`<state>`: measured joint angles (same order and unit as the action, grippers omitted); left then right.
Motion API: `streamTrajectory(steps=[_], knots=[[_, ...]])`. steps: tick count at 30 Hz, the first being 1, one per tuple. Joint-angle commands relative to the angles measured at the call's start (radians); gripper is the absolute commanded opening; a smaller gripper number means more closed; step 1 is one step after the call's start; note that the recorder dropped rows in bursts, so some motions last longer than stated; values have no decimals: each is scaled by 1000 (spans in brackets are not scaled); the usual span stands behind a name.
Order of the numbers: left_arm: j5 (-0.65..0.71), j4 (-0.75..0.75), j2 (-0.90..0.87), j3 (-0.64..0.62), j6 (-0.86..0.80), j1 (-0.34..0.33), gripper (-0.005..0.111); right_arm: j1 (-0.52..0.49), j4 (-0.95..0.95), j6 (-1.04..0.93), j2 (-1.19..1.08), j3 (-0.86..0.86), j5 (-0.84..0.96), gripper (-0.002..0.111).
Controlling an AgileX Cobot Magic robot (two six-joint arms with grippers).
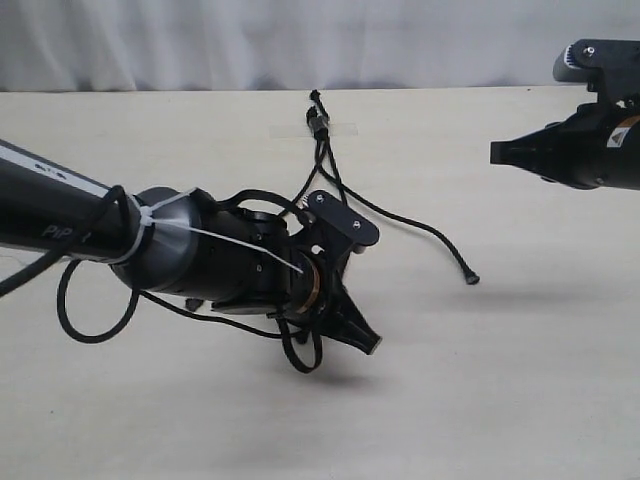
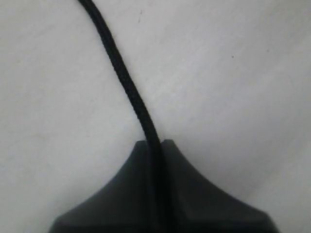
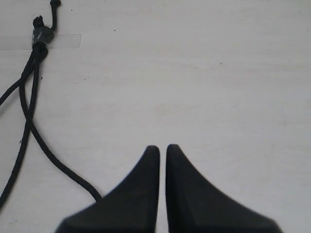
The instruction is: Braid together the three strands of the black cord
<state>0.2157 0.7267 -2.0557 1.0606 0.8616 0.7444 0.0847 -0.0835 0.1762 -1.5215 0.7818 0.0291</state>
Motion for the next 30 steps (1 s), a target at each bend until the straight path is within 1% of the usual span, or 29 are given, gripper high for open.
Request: streamTrajectory(steps=[1, 4, 5, 6, 7, 9, 13, 16, 18, 19, 20, 21, 24, 25, 27, 30], knots=[[91, 40, 62, 0, 0, -10, 0, -4, 1, -5, 0, -3, -17, 4], [241, 106, 123, 0, 0, -49, 0, -4, 1, -5, 0, -3, -17, 4], [317, 138, 150, 0, 0, -90, 0, -4, 1, -5, 0, -3, -17, 4], [332, 158, 153, 0, 0, -109, 0, -4, 1, -5, 0, -3, -17, 4], [334, 165, 153, 0, -4, -129, 0, -1, 1, -5, 0, -3, -17, 4], [275, 171, 105, 0, -50, -212, 0, -1, 27, -5, 0, -3, -19, 4], [234, 143, 57, 0, -54, -262, 0, -1, 27, -5, 0, -3, -24, 4], [214, 142, 7, 0, -54, -262, 0, -1, 27, -5, 0, -3, -24, 4], [208, 92, -11, 0, -67, -255, 0, -1, 27, -5, 0, -3, -24, 4], [222, -30, -9, 0, -113, -243, 0, -1, 27, -5, 0, -3, -24, 4], [231, -108, -5, 0, -171, -230, 0, -1, 27, -5, 0, -3, -24, 4], [240, -284, 0, 0, -296, -196, 0, -1, 27, -5, 0, -3, -24, 4], [227, -515, 2, 0, -550, -119, 0, -1, 27, -5, 0, -3, -24, 4], [186, -573, 2, 0, -671, -66, 0, -1, 27, -5, 0, -3, -24, 4], [156, -551, 2, 2, -683, -46, 0, -1, 27, -5, 0, -3, -24, 4], [183, -555, 13, 23, -675, -61, 0, -1, 27, -5, 0, -3, -24, 4]])
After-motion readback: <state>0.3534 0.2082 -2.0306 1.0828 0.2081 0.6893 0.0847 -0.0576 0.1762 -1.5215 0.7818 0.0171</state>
